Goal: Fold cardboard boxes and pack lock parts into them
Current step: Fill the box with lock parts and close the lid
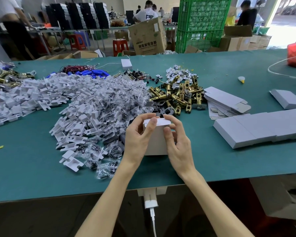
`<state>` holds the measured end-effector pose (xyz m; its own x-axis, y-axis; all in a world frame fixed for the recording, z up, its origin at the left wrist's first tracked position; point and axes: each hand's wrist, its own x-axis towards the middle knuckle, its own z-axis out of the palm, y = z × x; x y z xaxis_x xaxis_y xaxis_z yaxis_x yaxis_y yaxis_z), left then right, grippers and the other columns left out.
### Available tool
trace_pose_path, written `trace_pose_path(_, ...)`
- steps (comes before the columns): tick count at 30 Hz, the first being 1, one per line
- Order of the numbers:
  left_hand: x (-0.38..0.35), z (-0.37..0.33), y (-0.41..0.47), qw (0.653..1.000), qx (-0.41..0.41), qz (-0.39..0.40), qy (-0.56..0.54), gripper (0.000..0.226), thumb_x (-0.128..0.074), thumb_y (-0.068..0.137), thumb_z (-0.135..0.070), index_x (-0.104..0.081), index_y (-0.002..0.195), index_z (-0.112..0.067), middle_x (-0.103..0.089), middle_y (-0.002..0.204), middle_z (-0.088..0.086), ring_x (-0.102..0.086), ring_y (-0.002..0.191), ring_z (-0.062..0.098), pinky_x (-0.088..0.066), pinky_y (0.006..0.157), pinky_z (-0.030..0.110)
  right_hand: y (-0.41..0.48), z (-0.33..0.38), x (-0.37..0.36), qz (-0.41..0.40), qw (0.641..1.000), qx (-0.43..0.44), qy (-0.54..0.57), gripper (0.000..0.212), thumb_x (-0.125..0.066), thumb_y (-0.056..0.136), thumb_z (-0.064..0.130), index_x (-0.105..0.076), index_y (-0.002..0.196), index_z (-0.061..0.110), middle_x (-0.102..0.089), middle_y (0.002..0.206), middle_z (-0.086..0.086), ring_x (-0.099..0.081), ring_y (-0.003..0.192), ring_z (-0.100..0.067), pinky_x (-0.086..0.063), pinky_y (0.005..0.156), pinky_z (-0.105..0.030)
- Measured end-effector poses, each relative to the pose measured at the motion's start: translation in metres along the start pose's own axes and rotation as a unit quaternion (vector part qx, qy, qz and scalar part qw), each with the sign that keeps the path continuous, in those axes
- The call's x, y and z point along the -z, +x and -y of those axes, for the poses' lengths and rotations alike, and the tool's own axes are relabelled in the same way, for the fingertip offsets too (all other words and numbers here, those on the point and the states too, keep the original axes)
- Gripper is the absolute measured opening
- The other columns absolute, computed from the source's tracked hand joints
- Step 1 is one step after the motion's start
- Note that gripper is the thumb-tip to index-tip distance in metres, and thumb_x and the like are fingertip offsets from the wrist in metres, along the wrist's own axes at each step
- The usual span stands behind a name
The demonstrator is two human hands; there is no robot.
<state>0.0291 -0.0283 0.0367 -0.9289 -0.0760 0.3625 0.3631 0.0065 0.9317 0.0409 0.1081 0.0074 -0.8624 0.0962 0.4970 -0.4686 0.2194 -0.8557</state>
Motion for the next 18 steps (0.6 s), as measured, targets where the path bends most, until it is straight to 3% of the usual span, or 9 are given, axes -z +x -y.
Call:
trace_pose_path(3, -0.007, 0.002, -0.003, 1.0, 0.013, 0.005, 0.003, 0.033, -0.052, 0.101, -0.044, -0.064, 0.121, -0.021, -0.071, 0.109, 0.0, -0.067, 0.09, 0.015, -0.058, 0.073, 0.036, -0.001, -0.001, 0.0, 0.011, 1.0, 0.005, -0.025, 0.043, -0.048, 0.106, 0.044, -0.045, 0.148, 0.038, -0.061, 0.116, 0.017, -0.062, 0.103, -0.009, -0.055, 0.076, -0.019)
trace_pose_path(6, -0.017, 0.005, -0.006, 1.0, 0.01, -0.007, -0.006, 0.036, -0.04, 0.107, -0.039, -0.057, 0.124, -0.012, -0.065, 0.114, 0.006, -0.064, 0.093, 0.013, -0.054, 0.075, 0.026, -0.002, -0.003, -0.002, 0.017, 0.998, 0.027, -0.055, 0.049, -0.053, 0.106, 0.035, -0.042, 0.153, 0.029, -0.06, 0.12, 0.008, -0.06, 0.104, -0.013, -0.051, 0.084, -0.02)
trace_pose_path(9, -0.019, 0.005, -0.007, 1.0, 0.015, -0.02, -0.018, 0.028, -0.036, 0.114, -0.03, -0.057, 0.122, -0.012, -0.064, 0.112, 0.011, -0.063, 0.087, 0.01, -0.053, 0.068, 0.023, -0.002, -0.003, -0.002, 0.015, 0.997, 0.03, -0.062, 0.046, -0.051, 0.106, 0.037, -0.044, 0.15, 0.03, -0.061, 0.122, 0.009, -0.06, 0.103, -0.012, -0.049, 0.083, -0.018)
trace_pose_path(15, -0.009, -0.001, -0.005, 0.999, -0.001, 0.002, 0.032, 0.031, -0.046, 0.106, -0.045, -0.062, 0.115, -0.02, -0.069, 0.107, 0.002, -0.066, 0.091, 0.025, -0.056, 0.075, 0.049, -0.002, 0.002, -0.001, 0.005, 1.0, 0.001, -0.023, 0.04, -0.042, 0.105, 0.053, -0.047, 0.143, 0.04, -0.062, 0.108, 0.019, -0.064, 0.096, -0.01, -0.051, 0.068, -0.015)
trace_pose_path(18, 0.0, -0.003, -0.001, 0.996, -0.03, 0.036, 0.071, 0.032, -0.053, 0.1, -0.048, -0.065, 0.111, -0.021, -0.069, 0.097, -0.001, -0.063, 0.079, 0.016, -0.054, 0.066, 0.04, -0.002, 0.005, 0.0, 0.0, 1.0, -0.004, -0.003, 0.038, -0.039, 0.104, 0.058, -0.048, 0.139, 0.045, -0.061, 0.107, 0.021, -0.065, 0.093, -0.008, -0.053, 0.062, -0.015)
